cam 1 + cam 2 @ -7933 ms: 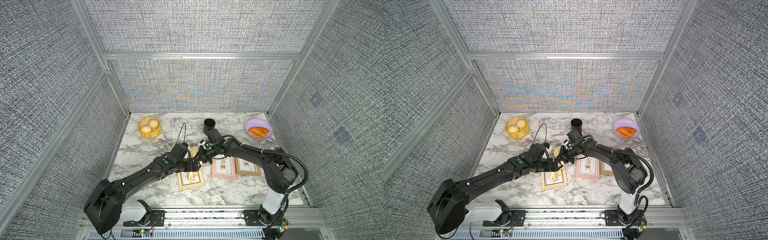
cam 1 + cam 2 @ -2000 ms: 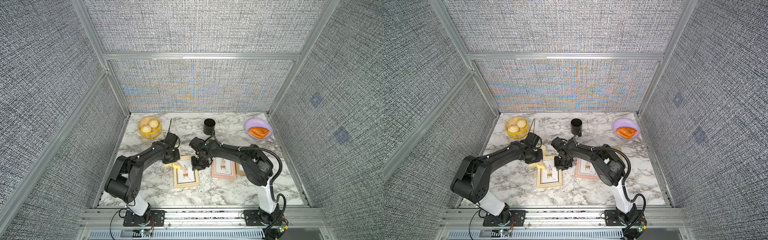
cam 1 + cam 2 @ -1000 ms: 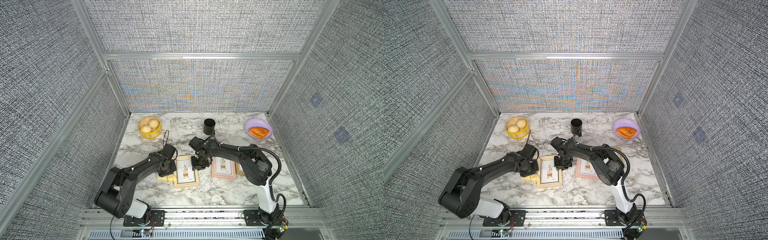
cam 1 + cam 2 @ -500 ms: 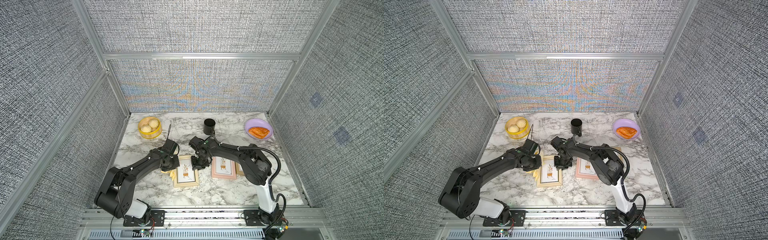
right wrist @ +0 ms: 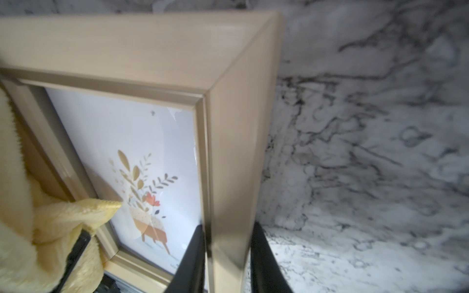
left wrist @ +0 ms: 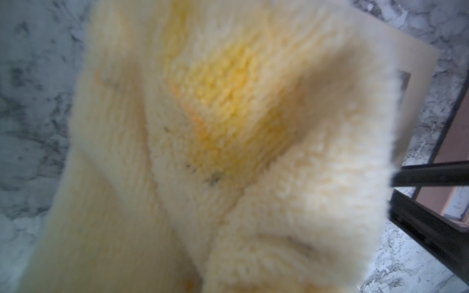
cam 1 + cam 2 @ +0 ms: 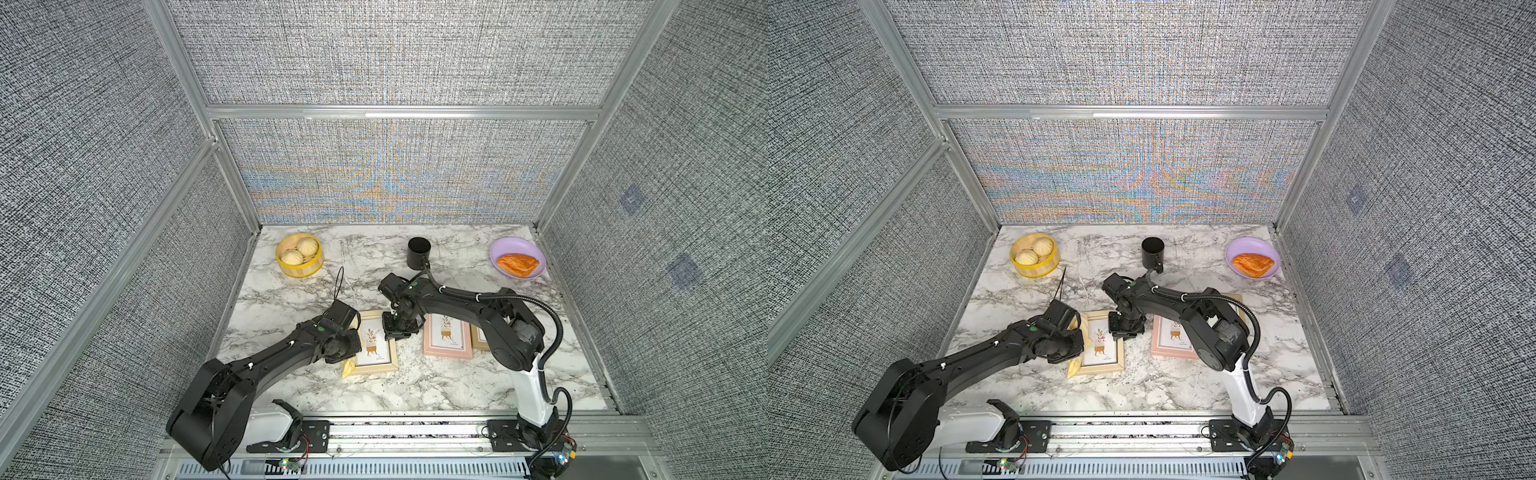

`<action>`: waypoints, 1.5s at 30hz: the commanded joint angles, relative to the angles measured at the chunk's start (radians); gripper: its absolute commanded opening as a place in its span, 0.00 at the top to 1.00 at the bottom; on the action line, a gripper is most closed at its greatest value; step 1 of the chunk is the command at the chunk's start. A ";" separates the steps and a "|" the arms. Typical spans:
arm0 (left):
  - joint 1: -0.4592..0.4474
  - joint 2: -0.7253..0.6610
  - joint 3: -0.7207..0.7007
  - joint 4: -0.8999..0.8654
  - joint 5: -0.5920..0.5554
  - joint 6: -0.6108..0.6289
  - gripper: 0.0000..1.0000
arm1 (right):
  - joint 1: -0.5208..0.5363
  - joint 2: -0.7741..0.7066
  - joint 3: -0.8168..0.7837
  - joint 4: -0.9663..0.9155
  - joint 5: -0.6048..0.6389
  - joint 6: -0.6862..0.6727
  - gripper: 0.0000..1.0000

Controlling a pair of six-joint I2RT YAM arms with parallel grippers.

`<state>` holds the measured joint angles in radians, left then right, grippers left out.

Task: Wipe the picture frame with a cloth
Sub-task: Wipe the dirt from the picture frame.

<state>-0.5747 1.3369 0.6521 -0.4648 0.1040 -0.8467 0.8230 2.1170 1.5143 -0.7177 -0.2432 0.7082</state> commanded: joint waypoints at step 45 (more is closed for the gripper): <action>-0.042 0.019 0.040 -0.213 -0.067 -0.038 1.00 | -0.028 0.039 -0.020 -0.042 0.118 -0.033 0.97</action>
<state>-0.6205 1.2892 0.6369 -0.5659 0.1368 -0.9539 0.8009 2.1201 1.5108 -0.7128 -0.2867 0.7002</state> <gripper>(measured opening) 0.071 0.239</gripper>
